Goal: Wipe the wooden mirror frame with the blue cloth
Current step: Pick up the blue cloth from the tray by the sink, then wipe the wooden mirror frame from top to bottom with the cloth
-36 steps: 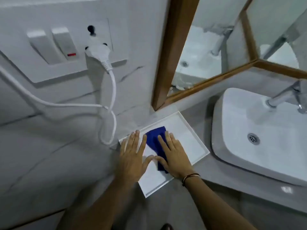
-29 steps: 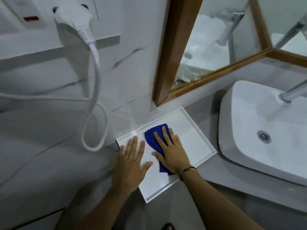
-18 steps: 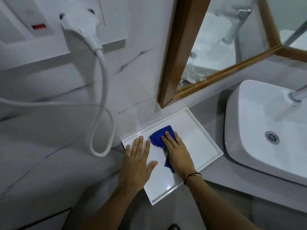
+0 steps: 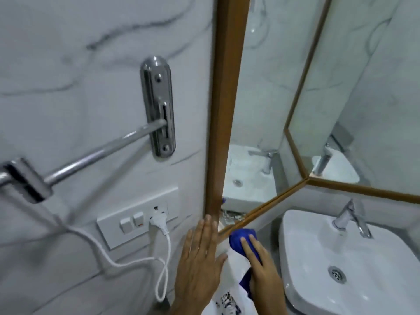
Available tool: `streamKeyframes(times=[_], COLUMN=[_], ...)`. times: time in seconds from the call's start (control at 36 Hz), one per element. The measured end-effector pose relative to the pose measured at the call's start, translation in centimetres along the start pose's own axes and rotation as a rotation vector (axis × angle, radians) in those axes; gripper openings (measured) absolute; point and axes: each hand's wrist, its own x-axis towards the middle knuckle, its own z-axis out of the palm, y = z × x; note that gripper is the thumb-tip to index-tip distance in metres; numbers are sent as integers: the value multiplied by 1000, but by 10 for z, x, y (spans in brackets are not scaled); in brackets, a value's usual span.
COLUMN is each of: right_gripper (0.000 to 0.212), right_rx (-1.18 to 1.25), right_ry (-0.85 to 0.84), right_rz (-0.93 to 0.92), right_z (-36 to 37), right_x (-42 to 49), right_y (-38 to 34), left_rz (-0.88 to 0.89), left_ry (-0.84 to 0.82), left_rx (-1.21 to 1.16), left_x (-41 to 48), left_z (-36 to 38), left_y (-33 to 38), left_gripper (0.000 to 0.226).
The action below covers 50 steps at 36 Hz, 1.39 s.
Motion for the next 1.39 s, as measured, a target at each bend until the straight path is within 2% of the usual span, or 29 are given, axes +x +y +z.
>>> streamKeyframes(times=[0.08, 0.17, 0.31, 0.42, 0.58, 0.67, 0.78, 0.83, 0.92, 1.0, 1.06, 1.11, 1.22, 1.39], right_gripper=[102, 111, 83, 78, 90, 78, 54, 48, 44, 47, 49, 49, 52, 51], right_rx=[41, 88, 122, 141, 209, 316, 565, 678, 819, 867, 858, 855, 767, 919], right_ry=[189, 322, 553, 673, 841, 936, 1071, 1085, 989, 854, 844, 859, 873, 798], right_rz=[-83, -152, -288, -366, -391, -356, -284, -200, -47, -6, 18, -29, -233, -110], right_z=[-51, -105, -201, -266, -340, -368, -404, -424, -458, -481, -480, -468, -445, -473], right_x=[35, 74, 144, 188, 246, 275, 331, 365, 414, 448, 457, 450, 425, 414], right_y=[-15, -36, -81, -114, -148, -161, -174, -177, -177, -179, -185, -201, -221, -227], left_rz=[-19, -61, -32, -6, 78, 135, 193, 198, 192, 182, 179, 168, 159, 168], left_ry=[165, 300, 616, 776, 901, 935, 994, 1018, 1025, 1049, 1058, 1058, 1035, 991], left_rx=[26, 28, 57, 119, 250, 302, 326, 350, 376, 384, 394, 382, 372, 369], left_x=[45, 97, 188, 245, 308, 323, 335, 338, 341, 342, 342, 341, 340, 329], left_z=[-52, -107, -219, -309, -429, -459, -461, -457, -456, -455, -455, -456, -457, -468], left_y=[2, 2, -3, -11, -23, -33, -37, -38, -40, -41, -40, -38, -35, -34], left_gripper=[70, 77, 87, 80, 77, 79, 78, 78, 79, 79, 77, 76, 74, 67])
